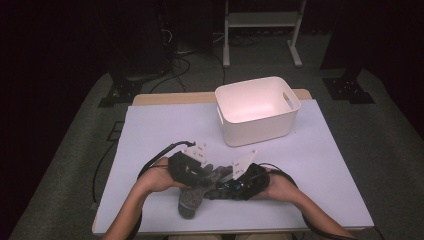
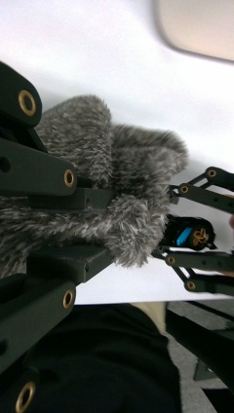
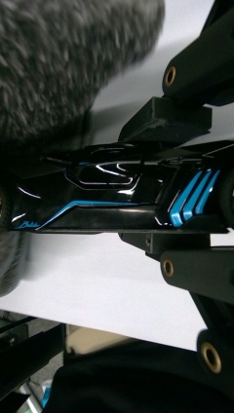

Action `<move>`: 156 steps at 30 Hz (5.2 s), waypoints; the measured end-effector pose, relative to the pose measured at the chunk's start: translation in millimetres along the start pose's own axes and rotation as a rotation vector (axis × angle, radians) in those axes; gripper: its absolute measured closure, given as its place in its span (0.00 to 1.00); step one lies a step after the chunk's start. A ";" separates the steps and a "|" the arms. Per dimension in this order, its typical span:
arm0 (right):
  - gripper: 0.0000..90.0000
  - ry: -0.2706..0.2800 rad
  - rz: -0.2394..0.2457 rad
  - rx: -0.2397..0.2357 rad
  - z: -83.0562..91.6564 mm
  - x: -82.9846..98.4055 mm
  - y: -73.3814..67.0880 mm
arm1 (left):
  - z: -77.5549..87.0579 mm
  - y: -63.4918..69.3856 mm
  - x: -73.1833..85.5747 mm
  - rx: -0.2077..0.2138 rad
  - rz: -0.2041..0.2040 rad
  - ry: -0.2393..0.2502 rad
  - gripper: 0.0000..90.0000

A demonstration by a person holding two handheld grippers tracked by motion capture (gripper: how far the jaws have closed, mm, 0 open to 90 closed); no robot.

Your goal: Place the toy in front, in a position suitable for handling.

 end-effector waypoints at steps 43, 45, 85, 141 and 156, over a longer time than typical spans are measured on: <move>0.73 0.104 -0.102 0.049 20.1 32.7 -5.9 | -17.1 2.8 4.3 0.035 -0.012 -0.015 0.85; 0.74 0.090 -0.087 0.053 19.3 31.4 -6.7 | -16.8 3.6 4.8 0.037 -0.011 -0.012 0.85; 0.78 0.152 -0.114 0.088 31.0 43.7 -13.3 | -61.4 20.3 -40.2 0.103 -0.135 -0.067 0.87; 0.71 -0.010 -0.027 0.080 38.2 34.2 -9.4 | -3.7 -3.5 17.4 -0.004 0.027 0.036 0.87; 0.50 -0.067 -0.067 0.065 33.6 29.1 -7.6 | -27.9 1.0 4.3 0.055 0.021 0.061 0.87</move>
Point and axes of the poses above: each handheld gripper's, and its own axes: z roughly backward along the jaws, x roughly out of its underside, y roughly to its right, the point moved 9 cm from there along -z, roughly forward along the jaws, and after that the axes turned 4 degrees about y, right-handed, at the moved point
